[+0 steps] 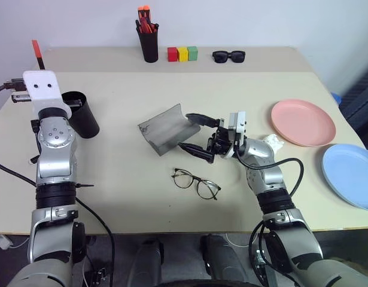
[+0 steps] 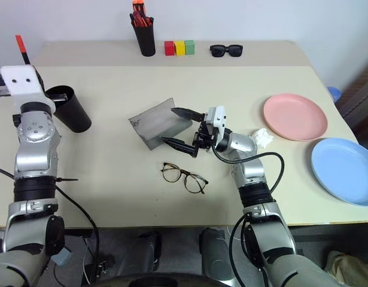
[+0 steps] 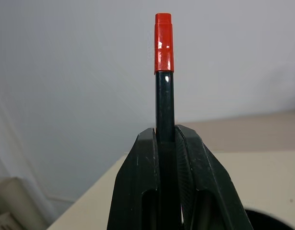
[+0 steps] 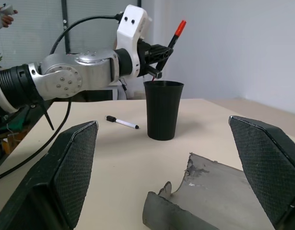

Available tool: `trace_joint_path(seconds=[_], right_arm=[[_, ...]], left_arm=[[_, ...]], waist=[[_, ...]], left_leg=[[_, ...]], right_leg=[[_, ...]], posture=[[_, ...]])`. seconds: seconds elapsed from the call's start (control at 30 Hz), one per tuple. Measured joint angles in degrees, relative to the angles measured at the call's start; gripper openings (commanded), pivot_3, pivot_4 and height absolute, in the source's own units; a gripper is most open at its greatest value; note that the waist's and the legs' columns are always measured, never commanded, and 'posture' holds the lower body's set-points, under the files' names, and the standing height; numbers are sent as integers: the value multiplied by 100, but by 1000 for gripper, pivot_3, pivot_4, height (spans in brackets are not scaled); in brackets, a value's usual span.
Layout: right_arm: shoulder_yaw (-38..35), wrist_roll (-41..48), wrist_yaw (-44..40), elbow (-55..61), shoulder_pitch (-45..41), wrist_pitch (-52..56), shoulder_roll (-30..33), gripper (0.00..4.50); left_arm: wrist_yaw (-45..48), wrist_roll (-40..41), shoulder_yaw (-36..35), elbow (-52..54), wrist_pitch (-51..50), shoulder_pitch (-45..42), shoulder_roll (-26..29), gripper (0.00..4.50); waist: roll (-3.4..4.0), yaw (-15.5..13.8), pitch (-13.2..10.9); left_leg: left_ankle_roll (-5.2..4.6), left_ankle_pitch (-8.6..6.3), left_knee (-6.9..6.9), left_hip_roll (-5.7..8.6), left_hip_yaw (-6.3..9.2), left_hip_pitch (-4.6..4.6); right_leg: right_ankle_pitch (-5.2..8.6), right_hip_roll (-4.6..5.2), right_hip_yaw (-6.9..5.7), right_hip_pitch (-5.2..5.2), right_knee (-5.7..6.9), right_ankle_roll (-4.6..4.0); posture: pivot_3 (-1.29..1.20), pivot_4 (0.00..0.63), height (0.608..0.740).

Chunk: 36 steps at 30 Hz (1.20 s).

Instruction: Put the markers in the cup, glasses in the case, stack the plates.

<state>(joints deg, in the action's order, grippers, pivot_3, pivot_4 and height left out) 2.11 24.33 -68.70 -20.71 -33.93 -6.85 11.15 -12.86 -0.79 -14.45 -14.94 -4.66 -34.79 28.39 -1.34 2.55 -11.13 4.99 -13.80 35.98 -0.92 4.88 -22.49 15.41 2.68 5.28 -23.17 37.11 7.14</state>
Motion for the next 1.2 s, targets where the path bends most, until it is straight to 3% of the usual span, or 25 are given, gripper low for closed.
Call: trace_joint_path(seconds=[0.73,0.87,1.03,1.2], right_arm=[[-5,-54,81,0,0,-1,0,4500],[-7,-55,91,0,0,-18,1,4500],[-7,-56,96,0,0,-30,2,4500],[-13,-67,95,0,1,-35,12,4500]], left_arm=[[76,-50,36,-517,282,-307,-297,88],[156,-45,37,-510,264,-291,-394,1815],[216,-24,28,-357,149,-191,-490,4433],[271,145,-58,39,-43,-90,-563,4478]], waist=[[0,1,0],[0,-1,0],[0,0,0],[0,1,0]], left_leg=[[0,0,0,0,0,-1],[0,0,1,0,0,-1],[0,0,0,0,1,-1],[0,0,0,0,1,-1]], right_leg=[[0,0,-1,-3,4,1],[0,0,-1,-3,4,0],[0,0,-1,-3,4,1],[0,0,-1,-3,4,1]], posture=[[0,150,740],[0,150,740],[0,150,740],[0,150,740]])
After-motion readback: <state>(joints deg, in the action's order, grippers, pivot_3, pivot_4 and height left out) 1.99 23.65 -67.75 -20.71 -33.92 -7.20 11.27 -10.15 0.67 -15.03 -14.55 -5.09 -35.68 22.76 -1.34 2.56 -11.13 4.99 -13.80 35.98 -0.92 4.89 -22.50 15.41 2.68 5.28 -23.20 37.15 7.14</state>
